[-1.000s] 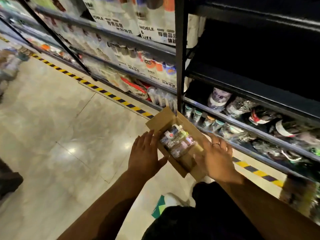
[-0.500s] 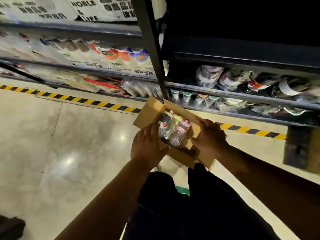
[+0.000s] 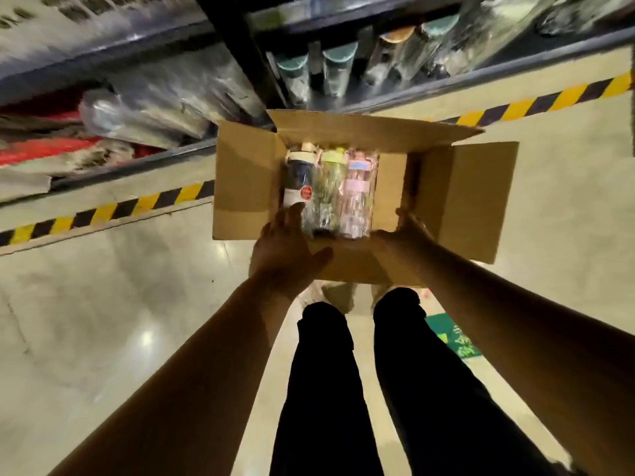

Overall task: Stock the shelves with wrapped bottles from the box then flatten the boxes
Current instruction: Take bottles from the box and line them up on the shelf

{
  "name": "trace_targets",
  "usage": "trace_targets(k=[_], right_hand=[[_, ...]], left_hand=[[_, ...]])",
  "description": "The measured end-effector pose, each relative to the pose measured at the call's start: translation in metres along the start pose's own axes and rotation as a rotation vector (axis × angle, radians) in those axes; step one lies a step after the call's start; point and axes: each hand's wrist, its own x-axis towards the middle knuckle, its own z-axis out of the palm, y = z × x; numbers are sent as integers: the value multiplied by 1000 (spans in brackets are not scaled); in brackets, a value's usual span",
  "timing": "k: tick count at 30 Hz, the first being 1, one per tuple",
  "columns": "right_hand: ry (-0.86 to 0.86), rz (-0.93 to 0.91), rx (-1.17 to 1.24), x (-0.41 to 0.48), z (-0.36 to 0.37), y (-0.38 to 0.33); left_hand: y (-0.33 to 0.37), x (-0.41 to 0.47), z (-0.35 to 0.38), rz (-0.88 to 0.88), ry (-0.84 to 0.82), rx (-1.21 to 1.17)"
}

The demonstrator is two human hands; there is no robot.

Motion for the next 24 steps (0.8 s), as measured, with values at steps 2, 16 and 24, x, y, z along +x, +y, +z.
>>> trace_targets(k=[2,16,24], right_hand=[[-12,11,20,38,26,17],[131,-65,94,262,128,35],[307,-87,85,267,102,59]], left_hand=[[-15,32,35,-1,-21,-55],[-68,209,171,-64,-92,-156],[-63,226,187,-79,-84,-35]])
